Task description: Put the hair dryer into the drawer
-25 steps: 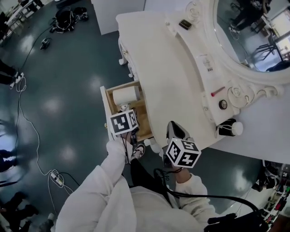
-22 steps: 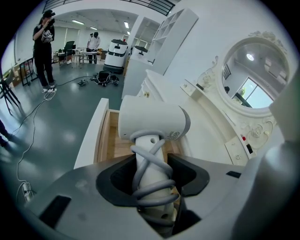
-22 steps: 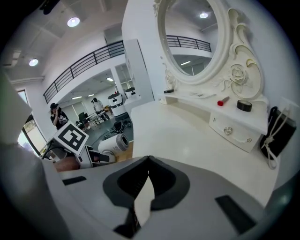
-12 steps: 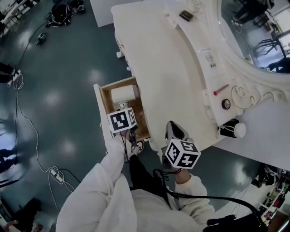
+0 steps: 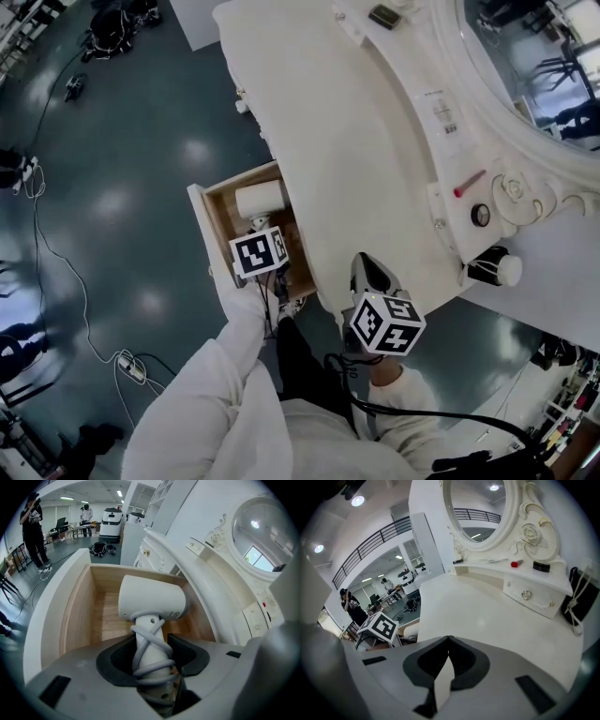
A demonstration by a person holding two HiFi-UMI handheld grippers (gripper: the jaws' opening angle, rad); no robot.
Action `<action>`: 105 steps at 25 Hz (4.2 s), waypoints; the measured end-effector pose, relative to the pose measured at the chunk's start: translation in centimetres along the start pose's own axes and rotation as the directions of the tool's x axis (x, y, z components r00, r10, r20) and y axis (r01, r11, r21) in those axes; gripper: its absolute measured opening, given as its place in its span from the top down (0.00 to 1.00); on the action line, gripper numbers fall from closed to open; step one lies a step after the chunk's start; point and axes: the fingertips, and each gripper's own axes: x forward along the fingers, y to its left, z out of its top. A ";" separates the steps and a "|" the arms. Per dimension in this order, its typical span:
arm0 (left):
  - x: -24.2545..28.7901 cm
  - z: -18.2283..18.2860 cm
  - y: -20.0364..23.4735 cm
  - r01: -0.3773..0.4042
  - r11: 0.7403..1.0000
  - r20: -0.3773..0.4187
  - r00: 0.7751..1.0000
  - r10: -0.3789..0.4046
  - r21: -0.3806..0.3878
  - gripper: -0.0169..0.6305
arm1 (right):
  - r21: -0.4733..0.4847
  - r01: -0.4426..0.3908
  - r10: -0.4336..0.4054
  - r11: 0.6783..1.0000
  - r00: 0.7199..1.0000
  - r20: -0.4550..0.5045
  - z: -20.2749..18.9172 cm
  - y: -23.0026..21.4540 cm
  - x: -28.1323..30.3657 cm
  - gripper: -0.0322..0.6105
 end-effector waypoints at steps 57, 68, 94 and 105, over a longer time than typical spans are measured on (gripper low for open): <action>-6.9 2.8 -2.7 0.181 0.975 0.031 0.982 -0.187 0.130 0.56 | 0.031 0.013 -0.014 0.999 0.999 0.046 2.6 5.4 0.1 0.85; -17.6 5.0 -3.1 0.259 0.914 0.136 0.940 -0.313 0.312 0.84 | 0.060 0.053 -0.061 0.997 0.987 0.146 2.2 8.9 -5.2 0.85; -27.1 3.7 -2.6 0.258 0.750 0.184 0.874 -0.450 0.610 0.96 | 0.109 0.116 -0.142 0.987 0.950 0.279 -1.2 14.4 -12.4 0.85; -26.9 3.6 -5.1 0.233 0.762 0.222 0.869 -0.442 0.604 0.96 | 0.068 0.099 -0.115 0.993 0.945 0.306 0.6 12.7 -12.9 0.85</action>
